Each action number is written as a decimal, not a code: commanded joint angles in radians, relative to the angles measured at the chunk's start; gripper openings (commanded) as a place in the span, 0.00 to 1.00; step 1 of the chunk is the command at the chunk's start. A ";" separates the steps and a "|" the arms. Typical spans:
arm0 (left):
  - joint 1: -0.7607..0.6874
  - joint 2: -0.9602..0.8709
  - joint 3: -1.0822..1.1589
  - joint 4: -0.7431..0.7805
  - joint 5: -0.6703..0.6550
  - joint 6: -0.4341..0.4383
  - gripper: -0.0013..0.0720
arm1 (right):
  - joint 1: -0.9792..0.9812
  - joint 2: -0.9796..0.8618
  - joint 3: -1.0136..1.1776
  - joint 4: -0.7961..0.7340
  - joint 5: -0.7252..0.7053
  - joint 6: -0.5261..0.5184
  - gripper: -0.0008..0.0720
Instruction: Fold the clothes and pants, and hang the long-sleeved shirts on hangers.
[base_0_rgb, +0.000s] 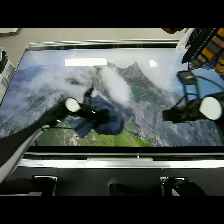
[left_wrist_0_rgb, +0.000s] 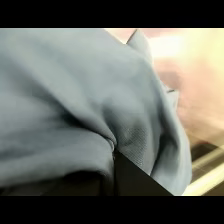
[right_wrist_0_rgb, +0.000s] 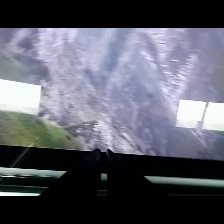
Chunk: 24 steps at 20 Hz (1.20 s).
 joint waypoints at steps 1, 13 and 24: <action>-0.167 -0.082 0.012 -0.058 0.142 -0.110 0.04 | -0.105 0.070 0.000 -0.097 0.043 0.030 0.18; 0.576 0.219 -0.107 0.146 -0.310 0.164 0.77 | -0.369 -0.105 -0.003 0.414 -0.061 -0.090 0.36; 0.534 -0.009 -0.230 -0.153 -0.159 0.304 0.74 | -0.369 -0.182 -0.003 0.527 -0.137 -0.106 0.36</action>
